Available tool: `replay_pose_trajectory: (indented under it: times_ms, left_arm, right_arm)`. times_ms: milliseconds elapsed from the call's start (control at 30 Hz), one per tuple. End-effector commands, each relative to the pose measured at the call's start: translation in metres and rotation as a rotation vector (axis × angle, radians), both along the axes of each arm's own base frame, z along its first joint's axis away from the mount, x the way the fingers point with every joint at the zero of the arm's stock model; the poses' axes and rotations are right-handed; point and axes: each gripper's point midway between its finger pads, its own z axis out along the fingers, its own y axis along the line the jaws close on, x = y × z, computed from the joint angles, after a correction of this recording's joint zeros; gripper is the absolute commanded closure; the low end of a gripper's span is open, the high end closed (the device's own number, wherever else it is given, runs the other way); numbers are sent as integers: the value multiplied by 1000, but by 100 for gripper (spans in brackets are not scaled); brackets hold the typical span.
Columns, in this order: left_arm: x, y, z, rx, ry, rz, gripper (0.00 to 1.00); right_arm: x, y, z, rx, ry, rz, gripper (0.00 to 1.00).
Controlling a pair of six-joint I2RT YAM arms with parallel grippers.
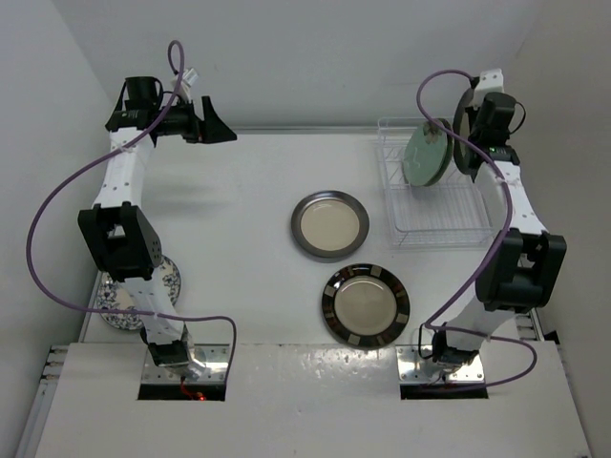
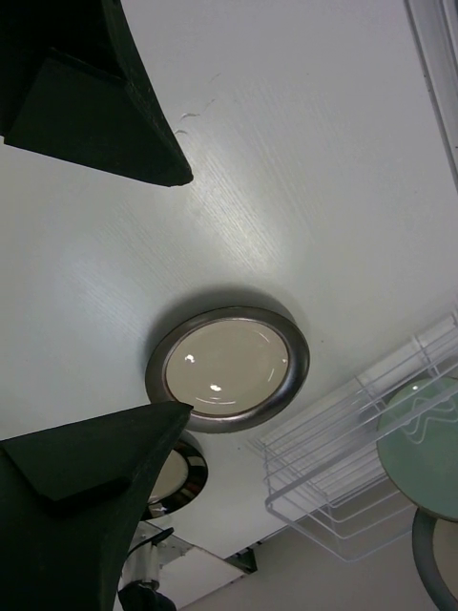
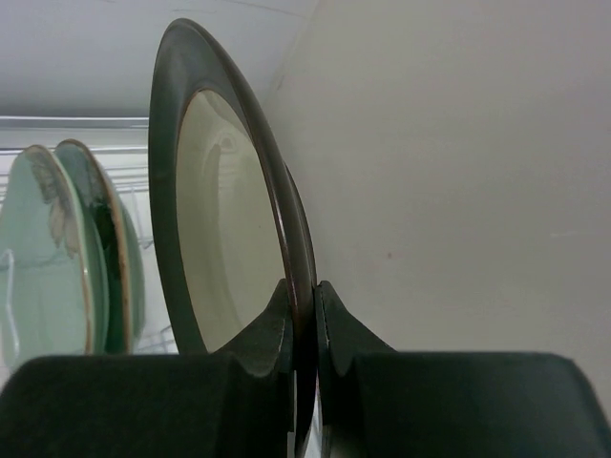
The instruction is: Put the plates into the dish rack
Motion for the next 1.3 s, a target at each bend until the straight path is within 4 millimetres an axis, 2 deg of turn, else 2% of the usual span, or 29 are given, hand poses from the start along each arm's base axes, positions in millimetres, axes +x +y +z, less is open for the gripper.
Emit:
replay_pose_trajectory:
  times_ms: [0,233,633,767,900,933,1067,1267]
  left_arm:
    - [-11,-3,26,13,-73,-2,0]
    - [-10,-2,26,24,-79,2,0]
    - [-8,-3,26,19,-80,-5,0]
    - [-8,-3,26,19,-80,-5,0]
    - [-8,-3,26,19,-80,-5,0]
    - [-8,-3,26,19,-80,-5,0]
    - [-8,-3,26,19,-80,-5,0]
    - [-8,-3,26,19,-80,-5,0]
  right_arm:
    - [8,10,99,20,-360,23,100]
    - [14,16,73,80,-331,33,100]
    - [32,39,37,10,-240,65,100]
    - [33,47,19,17,-215,73,100]
    - [33,51,9,19,-215,76,100]
    - [34,52,2,22,-198,78,98]
    - [39,54,-7,34,-182,81,98]
    - [46,49,-12,58,-156,68,89]
